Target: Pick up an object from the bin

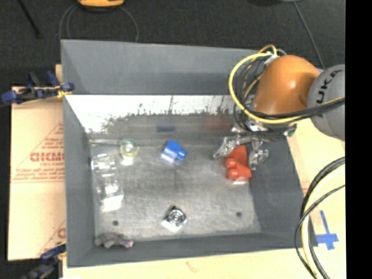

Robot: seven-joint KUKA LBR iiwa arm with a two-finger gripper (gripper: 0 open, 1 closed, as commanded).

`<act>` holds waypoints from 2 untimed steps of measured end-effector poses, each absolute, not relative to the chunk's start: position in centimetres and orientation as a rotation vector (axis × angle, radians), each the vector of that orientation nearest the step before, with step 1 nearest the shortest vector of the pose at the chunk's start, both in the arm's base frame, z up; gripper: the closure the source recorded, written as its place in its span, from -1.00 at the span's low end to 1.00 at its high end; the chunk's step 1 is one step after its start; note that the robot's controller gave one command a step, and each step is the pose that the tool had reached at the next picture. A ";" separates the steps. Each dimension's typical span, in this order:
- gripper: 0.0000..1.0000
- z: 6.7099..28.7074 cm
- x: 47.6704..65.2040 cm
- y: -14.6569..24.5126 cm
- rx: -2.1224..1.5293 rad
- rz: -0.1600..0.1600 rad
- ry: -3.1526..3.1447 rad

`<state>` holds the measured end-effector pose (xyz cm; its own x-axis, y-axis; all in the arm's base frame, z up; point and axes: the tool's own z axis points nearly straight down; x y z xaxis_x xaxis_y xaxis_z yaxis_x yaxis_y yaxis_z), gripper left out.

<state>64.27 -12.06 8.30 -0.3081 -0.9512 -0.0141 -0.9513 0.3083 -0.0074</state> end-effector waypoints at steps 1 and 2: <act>1.00 8.4 64.3 -12.3 -1.833 0.000 2.533; 1.00 25.5 63.4 -12.4 -1.890 -0.013 2.499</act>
Offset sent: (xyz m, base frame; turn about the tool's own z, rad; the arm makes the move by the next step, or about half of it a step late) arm 0.0000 0.0000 0.0000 0.0000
